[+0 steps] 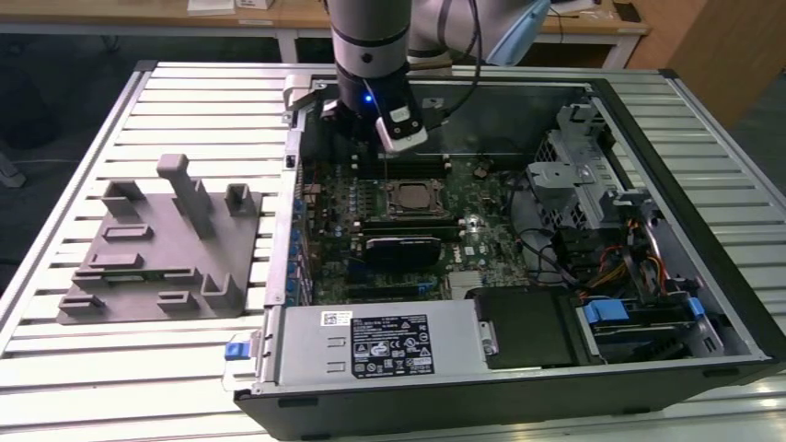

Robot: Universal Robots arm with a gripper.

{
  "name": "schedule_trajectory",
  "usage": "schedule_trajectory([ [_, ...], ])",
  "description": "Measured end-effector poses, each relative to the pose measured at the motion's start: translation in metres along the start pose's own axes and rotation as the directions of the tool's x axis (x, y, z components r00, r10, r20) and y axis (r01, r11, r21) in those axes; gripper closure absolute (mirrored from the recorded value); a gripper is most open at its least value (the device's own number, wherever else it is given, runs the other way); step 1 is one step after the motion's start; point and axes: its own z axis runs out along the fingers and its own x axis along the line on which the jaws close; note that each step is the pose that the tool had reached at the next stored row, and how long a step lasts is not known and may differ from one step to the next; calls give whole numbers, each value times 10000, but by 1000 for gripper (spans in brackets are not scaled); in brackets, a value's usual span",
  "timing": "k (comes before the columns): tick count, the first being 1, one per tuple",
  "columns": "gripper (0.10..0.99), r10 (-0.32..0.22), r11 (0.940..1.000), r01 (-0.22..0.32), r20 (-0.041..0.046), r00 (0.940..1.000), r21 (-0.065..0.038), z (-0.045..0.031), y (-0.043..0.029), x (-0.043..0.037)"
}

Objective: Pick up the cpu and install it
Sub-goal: 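Install the first cpu locking lever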

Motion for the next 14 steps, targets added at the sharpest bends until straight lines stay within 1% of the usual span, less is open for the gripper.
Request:
schedule_trajectory([
  [4,980,7,9998,-7,-29,10000,-205,-1,-2,2],
  [10,980,16,9989,-19,-65,10000,-479,-1,-4,5],
  [14,980,22,9977,-29,-92,10000,-681,-2,-6,7],
])
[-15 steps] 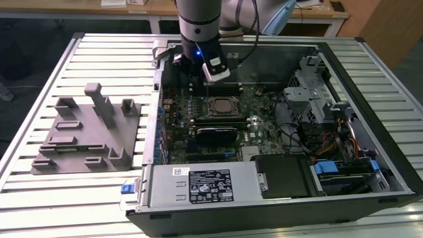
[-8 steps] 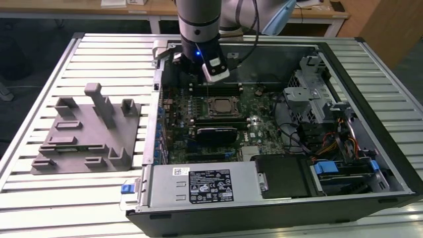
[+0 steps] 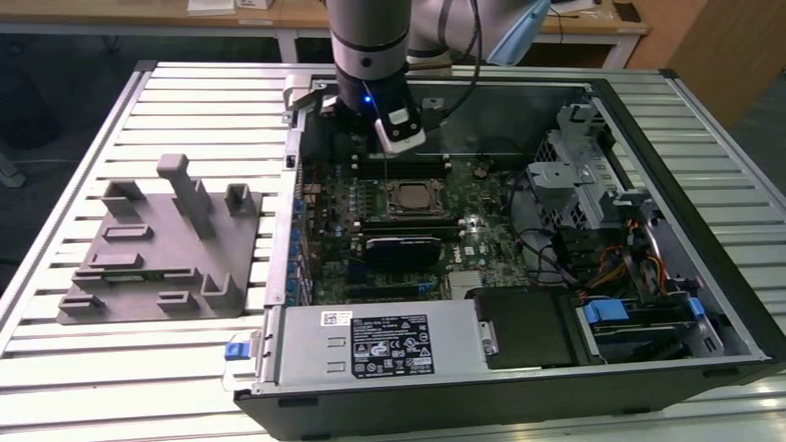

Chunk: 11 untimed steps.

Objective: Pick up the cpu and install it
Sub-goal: 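Install the first cpu locking lever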

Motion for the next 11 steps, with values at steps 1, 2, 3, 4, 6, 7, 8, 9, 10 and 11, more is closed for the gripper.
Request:
schedule_trajectory([
  [1,980,2,10000,-2,-8,10000,-55,0,0,1],
  [2,980,4,9999,-4,-19,10000,-132,0,0,3],
  [3,980,8,9997,-8,-30,10000,-229,0,-1,4],
  [4,980,10,9996,-11,-38,10000,-288,0,-1,5],
  [6,980,11,9996,-12,-38,10000,-295,0,-1,5],
  [7,980,10,9996,-11,-39,10000,-295,-1,-2,5],
  [8,980,8,9996,-10,-40,10000,-292,-2,-7,4],
  [9,980,8,9996,-10,-40,10000,-291,-4,-11,4],
  [10,980,9,9996,-10,-39,10000,-290,-5,-16,3],
  [11,980,9,9996,-10,-39,10000,-290,-6,-21,2],
])
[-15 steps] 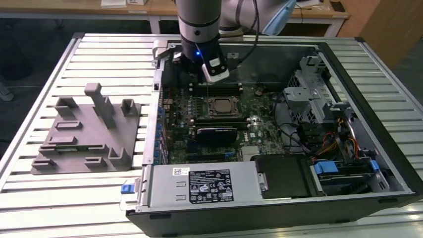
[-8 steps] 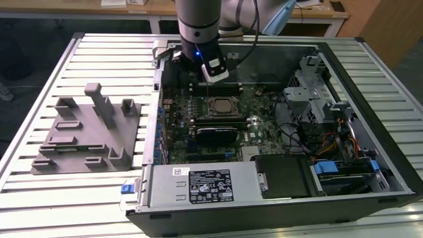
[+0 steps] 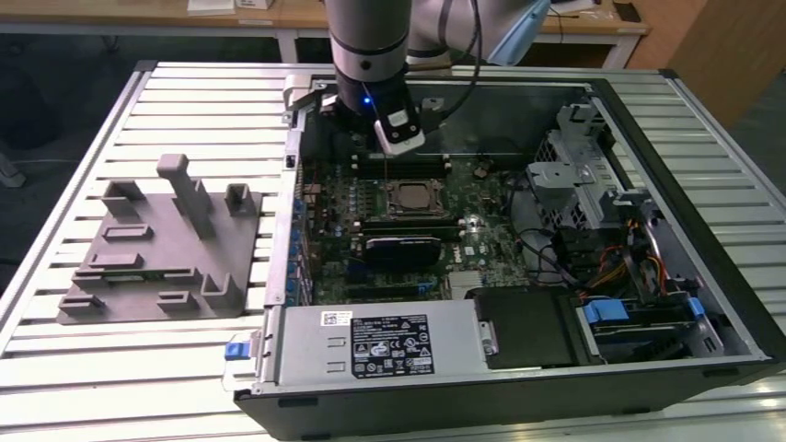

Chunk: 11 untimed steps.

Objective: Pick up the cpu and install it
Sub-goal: 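Install the first cpu locking lever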

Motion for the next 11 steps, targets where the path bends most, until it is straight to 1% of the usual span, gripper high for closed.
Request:
schedule_trajectory([
  [2,980,0,10000,0,0,10000,0,1,-3,-18],
  [4,980,0,10000,0,0,10000,1,4,1,-67],
  [6,980,2,10000,-2,0,10000,1,7,9,-141],
  [11,980,0,10000,0,-1,10000,1,17,34,-367],
])
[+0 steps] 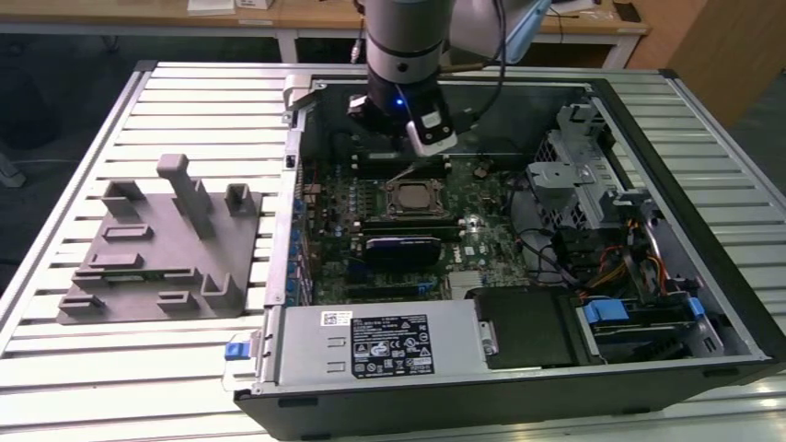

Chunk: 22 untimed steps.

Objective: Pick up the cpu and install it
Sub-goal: 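Install the first cpu locking lever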

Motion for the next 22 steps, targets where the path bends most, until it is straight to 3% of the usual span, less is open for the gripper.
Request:
schedule_trajectory([
  [3,980,-1,10000,1,1,10000,-1,5,12,-120],
  [8,980,0,10000,0,4,10000,8,7,14,-132],
  [11,980,-4,10000,4,14,10000,87,19,9,-135],
  [22,980,-10,9997,9,34,10000,243,146,-24,-219],
])
